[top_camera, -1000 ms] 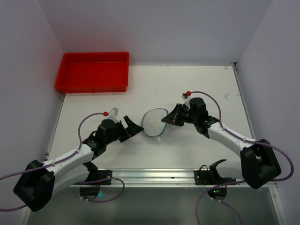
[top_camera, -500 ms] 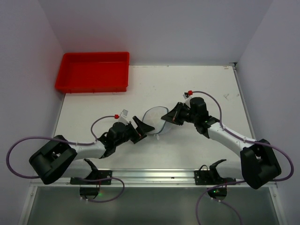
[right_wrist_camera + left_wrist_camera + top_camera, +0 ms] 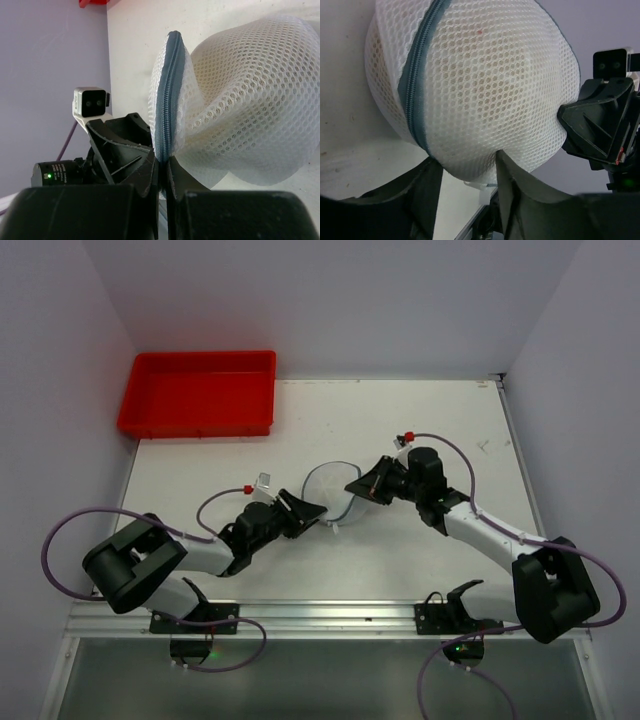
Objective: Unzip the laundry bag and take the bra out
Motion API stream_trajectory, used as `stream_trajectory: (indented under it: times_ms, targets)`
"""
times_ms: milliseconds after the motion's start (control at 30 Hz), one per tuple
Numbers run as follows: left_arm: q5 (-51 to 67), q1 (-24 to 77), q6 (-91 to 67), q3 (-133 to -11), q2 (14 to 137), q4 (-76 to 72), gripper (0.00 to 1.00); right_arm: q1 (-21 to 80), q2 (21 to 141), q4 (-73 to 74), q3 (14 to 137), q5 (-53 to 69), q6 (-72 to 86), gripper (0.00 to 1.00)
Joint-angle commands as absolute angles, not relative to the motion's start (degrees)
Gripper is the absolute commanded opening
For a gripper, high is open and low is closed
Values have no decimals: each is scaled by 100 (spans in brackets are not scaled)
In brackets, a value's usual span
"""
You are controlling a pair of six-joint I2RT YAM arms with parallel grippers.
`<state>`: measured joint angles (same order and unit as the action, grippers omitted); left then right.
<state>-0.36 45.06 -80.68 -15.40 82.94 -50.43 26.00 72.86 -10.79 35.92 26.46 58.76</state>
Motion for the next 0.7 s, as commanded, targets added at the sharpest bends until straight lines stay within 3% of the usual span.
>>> stream_trajectory:
  times_ms: [0,133,333,367,400,467,500,600,667]
  targets:
    - [-281,4535,-8130,-1608,8218,-5924,46,2628,7260,-1266,3472,2742,5906,0]
    - [-273,4535,-8033,-1626,7833,-5539,19,2628,7242,-1169,3393,2620,5810,0]
    - [-264,4535,-7858,-1739,7086,-4565,5,2628,7128,-520,3524,2084,5301,1]
    - [-281,4535,-7840,-1784,6997,-4388,0,2628,7067,-318,3585,1831,5065,8]
    - [-360,4535,-7796,-1828,6909,-4238,0,2628,7014,-195,3638,1645,4897,22]
    - [-439,4535,-7778,-1968,6724,-3868,0,2637,6769,199,3744,1242,4475,34]
    - [-509,4535,-7770,-2021,6654,-3789,0,2663,6654,315,3779,1117,4317,46]
    - [-606,4535,-7761,-2328,6679,-3289,0,2890,6155,799,3972,504,3798,57]
    - [-659,4535,-7743,-2618,6750,-2884,0,3119,5907,1053,4086,195,3578,58]
